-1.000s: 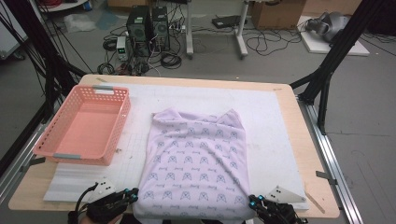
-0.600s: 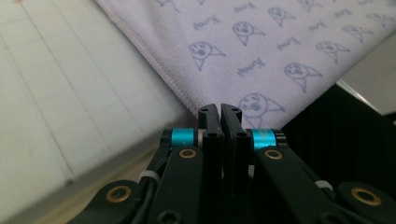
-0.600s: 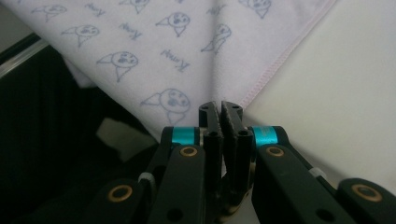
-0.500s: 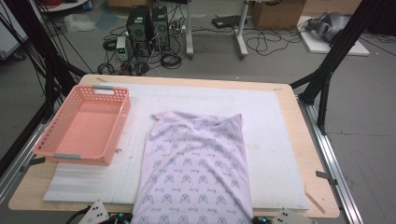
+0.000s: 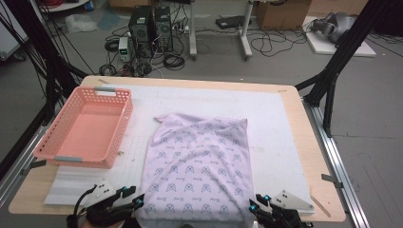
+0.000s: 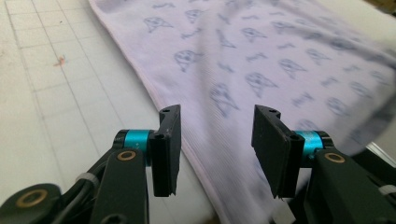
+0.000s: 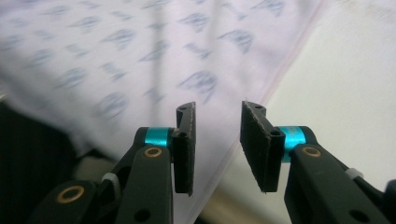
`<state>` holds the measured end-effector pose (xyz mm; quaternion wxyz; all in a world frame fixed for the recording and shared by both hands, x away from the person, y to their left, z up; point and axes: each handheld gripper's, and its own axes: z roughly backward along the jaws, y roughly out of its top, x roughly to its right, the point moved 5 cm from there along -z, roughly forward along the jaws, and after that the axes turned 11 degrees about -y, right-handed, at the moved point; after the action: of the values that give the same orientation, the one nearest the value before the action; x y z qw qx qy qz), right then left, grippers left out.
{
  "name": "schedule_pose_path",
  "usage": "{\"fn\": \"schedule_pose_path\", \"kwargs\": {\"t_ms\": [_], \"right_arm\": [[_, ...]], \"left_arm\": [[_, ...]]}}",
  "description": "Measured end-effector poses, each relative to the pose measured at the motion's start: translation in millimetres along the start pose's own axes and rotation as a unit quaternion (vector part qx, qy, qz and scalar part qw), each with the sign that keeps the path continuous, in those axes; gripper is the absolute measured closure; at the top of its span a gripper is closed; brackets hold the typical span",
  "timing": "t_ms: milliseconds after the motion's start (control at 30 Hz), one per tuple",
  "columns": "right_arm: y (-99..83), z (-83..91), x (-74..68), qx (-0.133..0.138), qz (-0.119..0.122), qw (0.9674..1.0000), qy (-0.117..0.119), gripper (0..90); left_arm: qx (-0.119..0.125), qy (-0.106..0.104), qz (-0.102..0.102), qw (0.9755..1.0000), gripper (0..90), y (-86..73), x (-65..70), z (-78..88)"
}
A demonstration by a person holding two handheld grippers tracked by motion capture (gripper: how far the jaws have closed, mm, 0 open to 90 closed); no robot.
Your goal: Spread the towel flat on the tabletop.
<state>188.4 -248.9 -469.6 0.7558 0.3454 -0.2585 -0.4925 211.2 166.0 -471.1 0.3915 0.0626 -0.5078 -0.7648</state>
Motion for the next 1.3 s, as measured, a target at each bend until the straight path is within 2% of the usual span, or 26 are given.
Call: {"fn": "schedule_pose_path", "kwargs": {"t_ms": [100, 167, 200, 233, 267, 300, 333, 467, 633, 833, 867, 1000, 1100, 1167, 1233, 1300], "right_arm": [[5.9, -15.3, 4.8, -0.01, 0.001, 0.9997, -0.023, 65.3], [6.8, -23.1, 7.7, -0.02, 0.0, 0.9994, -0.027, 67.4], [5.5, -25.7, 7.4, -0.027, -0.002, 0.9994, -0.022, 69.1], [5.1, -25.6, 7.7, -0.023, -0.005, 0.9995, -0.023, 70.2], [4.4, -25.4, 7.9, -0.022, -0.008, 0.9995, -0.019, 76.3], [4.1, -24.8, 8.1, -0.023, -0.01, 0.9997, -0.008, 86.3], [3.9, -24.2, 7.6, -0.024, -0.008, 0.9997, 0.001, 86.9], [1.4, -18.4, 6.6, -0.031, 0.001, 0.9995, 0.009, 88.0], [-8.4, -2.4, 2.8, -0.034, 0.013, 0.9989, 0.031, 88.1], [-21.8, 20.6, 1.2, -0.037, 0.006, 0.9982, 0.048, 88.0], [-23.7, 24.5, 0.5, -0.036, 0.004, 0.9981, 0.051, 88.0], [-32.5, 38.8, -4.1, -0.039, 0.012, 0.9974, 0.06, 88.1], [-37.2, 39.5, -5.8, -0.045, 0.015, 0.9969, 0.063, 86.3], [-35.3, 35.8, -4.0, -0.038, 0.007, 0.9978, 0.054, 73.7], [-30.3, 31.2, -2.0, -0.026, -0.006, 0.9986, 0.045, 68.3], [-22.7, 26.5, -0.5, -0.017, -0.004, 0.9992, 0.036, 65.5]], "left_arm": [[-0.015, 0.006, 0.006, 0.9998, 52.1, 0.6, -5.2, -15.7], [-0.012, 0.009, -0.01, 0.9998, 52.7, -0.8, -3.4, -20.9], [-0.014, 0.009, -0.022, 0.9996, 54.8, -1.5, -1.9, -21.8], [-0.021, 0.008, -0.038, 0.999, 61.2, -3.4, -0.2, -22.2], [-0.021, 0.02, -0.063, 0.9976, 69.9, -5.5, 1.1, -22.0], [-0.022, 0.018, -0.069, 0.9972, 77.4, -6.5, 1.6, -20.9], [-0.022, 0.015, -0.054, 0.9982, 84.4, -6.5, 1.8, -19.9], [-0.031, 0.005, -0.036, 0.9988, 86.6, -9.2, 6.1, -13.8], [-0.036, -0.021, -0.042, 0.9982, 86.5, -14.7, 17.6, -0.6], [-0.05, -0.039, -0.043, 0.9971, 86.1, -25.8, 27.6, 17.0], [-0.054, -0.04, -0.046, 0.9967, 89.3, -28.1, 29.9, 19.8], [-0.067, -0.044, -0.057, 0.9952, 89.4, -37.2, 36.0, 35.4], [-0.053, -0.031, -0.058, 0.9964, 87.2, -36.7, 32.7, 40.8], [-0.037, -0.019, -0.043, 0.9982, 72.2, -29.3, 27.1, 37.0], [-0.019, -0.012, -0.036, 0.9991, 64.5, -21.8, 22.4, 29.5], [-0.006, -0.002, -0.017, 0.9998, 57.1, -14.2, 16.4, 18.2]]}}
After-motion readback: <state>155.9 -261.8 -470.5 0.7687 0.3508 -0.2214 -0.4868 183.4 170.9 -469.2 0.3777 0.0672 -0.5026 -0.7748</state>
